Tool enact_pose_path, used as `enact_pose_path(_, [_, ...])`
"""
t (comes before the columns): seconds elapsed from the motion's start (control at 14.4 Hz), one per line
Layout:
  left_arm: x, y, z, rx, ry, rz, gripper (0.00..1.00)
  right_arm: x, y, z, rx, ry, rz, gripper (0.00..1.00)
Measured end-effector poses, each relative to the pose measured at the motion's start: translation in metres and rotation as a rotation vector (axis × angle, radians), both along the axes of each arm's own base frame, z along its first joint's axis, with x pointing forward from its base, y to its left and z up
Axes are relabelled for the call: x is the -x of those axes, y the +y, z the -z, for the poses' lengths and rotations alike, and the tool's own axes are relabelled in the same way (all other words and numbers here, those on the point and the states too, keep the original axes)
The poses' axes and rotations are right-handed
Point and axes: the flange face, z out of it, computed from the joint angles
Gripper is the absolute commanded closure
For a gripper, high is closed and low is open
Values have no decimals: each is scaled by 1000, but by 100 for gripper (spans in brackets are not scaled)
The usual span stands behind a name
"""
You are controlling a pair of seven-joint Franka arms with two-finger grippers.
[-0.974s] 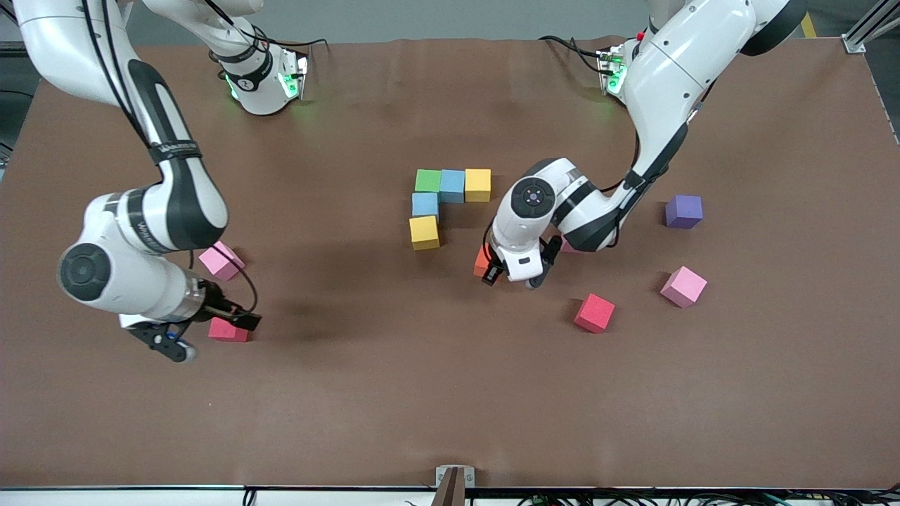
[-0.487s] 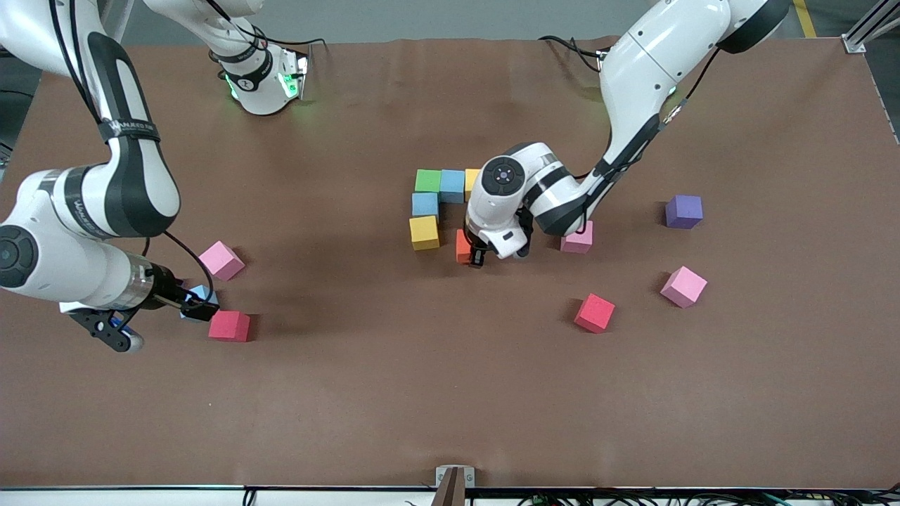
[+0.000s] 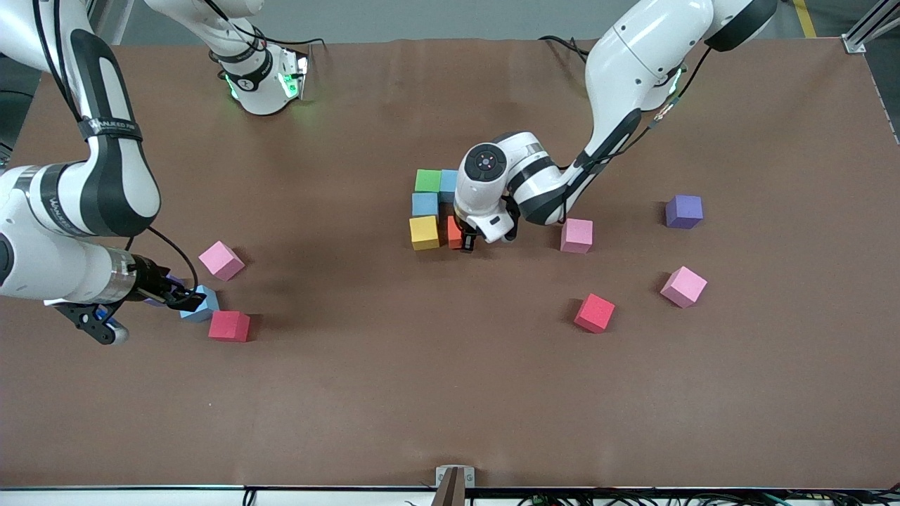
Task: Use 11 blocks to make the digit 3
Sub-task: 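Lower orange beside yellow with the left gripper while the right gripper reaches red, then grasp the red block with the right gripper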
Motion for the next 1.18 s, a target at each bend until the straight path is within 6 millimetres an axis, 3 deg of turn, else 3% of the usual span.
enact_pose_path(0.35, [4,-5,16,31,-13,21,79,-8,0,-6,-1,-68,-55,0])
enact_pose_path(0.63, [5,-6,16,28,-20,32,79,-11,-5,0,-32,-96,-328,0])
enact_pose_path(0.83, [6,-7,15,27,-24,39,78,-17,-7,27,-42,-125,-432,0])
enact_pose_path(1.18, [9,-10,15,37,-28,44,78,-23,-4,95,-46,-153,-454,0])
